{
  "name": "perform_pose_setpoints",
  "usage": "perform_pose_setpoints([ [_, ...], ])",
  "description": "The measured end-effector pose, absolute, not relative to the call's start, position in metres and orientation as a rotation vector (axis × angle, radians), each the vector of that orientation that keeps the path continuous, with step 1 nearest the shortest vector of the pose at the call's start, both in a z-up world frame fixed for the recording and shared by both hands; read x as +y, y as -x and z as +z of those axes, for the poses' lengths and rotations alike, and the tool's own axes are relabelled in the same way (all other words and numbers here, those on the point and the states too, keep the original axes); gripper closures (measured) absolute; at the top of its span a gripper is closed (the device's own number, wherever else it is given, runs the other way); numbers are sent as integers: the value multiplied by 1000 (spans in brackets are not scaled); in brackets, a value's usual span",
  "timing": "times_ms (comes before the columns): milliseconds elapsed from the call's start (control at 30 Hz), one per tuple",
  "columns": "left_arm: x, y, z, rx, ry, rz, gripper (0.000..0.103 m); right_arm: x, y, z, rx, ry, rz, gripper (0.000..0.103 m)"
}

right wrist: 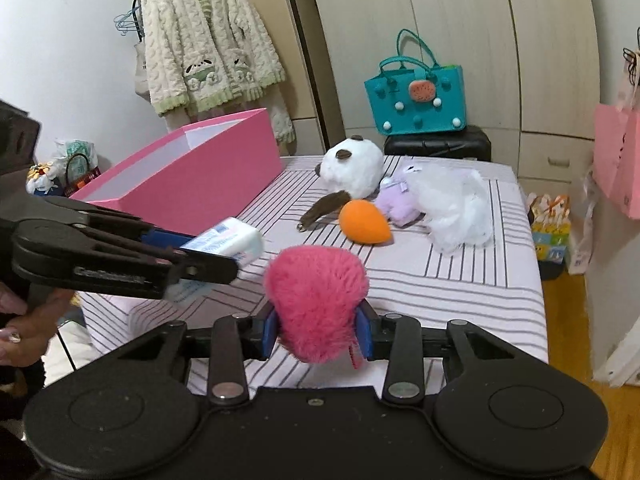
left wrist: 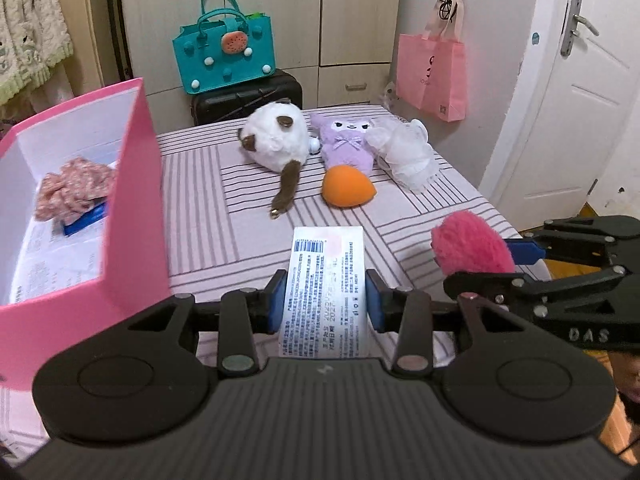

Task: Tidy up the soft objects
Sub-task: 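Lift and carry the pompom and packet over the pink box with both tools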

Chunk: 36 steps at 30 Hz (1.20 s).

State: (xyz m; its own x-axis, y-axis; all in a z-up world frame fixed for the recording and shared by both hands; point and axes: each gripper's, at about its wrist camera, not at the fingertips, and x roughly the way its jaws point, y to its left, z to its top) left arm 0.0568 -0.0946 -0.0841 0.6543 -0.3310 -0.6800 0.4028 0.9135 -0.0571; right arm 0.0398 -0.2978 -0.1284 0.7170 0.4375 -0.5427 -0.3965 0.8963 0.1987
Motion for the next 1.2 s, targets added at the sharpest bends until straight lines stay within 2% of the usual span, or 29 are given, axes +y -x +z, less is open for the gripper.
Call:
perform_pose_setpoints([
  [467,-38,-16,-46,832,-190,-472,64,-270,-19,-97,724,-83,566,59],
  [733,-15,-12,-13,793,-232,-447,64,-240,-16,-64,771,-75,669,59],
  [1033,24,-24,7,770,-182,-421,64,-190,-24,-28,676,92,718,59],
  [1200,47,-42,15,772,-151,-373,64,-172,-48,-15,634,91,740,59],
])
